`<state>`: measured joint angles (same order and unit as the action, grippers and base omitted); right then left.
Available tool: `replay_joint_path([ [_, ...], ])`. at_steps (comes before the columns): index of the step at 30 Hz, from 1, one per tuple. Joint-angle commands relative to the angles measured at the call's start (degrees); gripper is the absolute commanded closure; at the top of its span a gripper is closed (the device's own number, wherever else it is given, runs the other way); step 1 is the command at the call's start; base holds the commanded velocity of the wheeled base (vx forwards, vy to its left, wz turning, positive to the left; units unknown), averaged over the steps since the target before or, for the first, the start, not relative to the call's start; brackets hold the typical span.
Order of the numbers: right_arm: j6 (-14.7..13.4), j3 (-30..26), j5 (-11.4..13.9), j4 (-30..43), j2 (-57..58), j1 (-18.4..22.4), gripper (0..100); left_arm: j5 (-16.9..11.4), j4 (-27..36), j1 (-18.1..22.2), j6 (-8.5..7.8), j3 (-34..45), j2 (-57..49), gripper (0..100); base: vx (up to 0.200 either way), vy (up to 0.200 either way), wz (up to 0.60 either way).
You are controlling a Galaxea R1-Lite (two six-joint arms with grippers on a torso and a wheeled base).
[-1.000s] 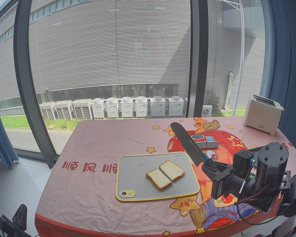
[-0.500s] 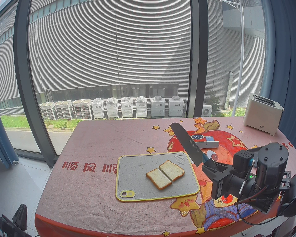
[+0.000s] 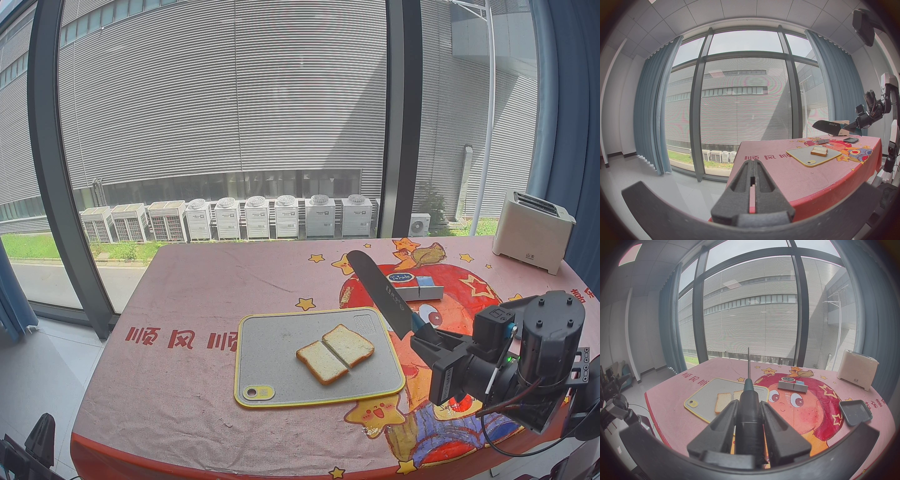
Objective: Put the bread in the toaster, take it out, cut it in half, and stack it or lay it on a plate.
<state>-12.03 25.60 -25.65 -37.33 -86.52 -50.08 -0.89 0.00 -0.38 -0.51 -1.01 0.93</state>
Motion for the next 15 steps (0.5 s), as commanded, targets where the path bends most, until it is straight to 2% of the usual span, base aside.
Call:
replay_joint_path([
  [1,0.1,-0.1,0.0,0.0,0.4,0.0,100,0.0,0.0,0.0,0.07,1.0,-0.9,100,0.000,0.000,0.00],
  [15,-0.1,-0.8,0.1,0.0,1.0,0.5,100,0.0,0.0,0.0,-0.02,1.0,-0.9,100,0.000,0.000,0.00],
])
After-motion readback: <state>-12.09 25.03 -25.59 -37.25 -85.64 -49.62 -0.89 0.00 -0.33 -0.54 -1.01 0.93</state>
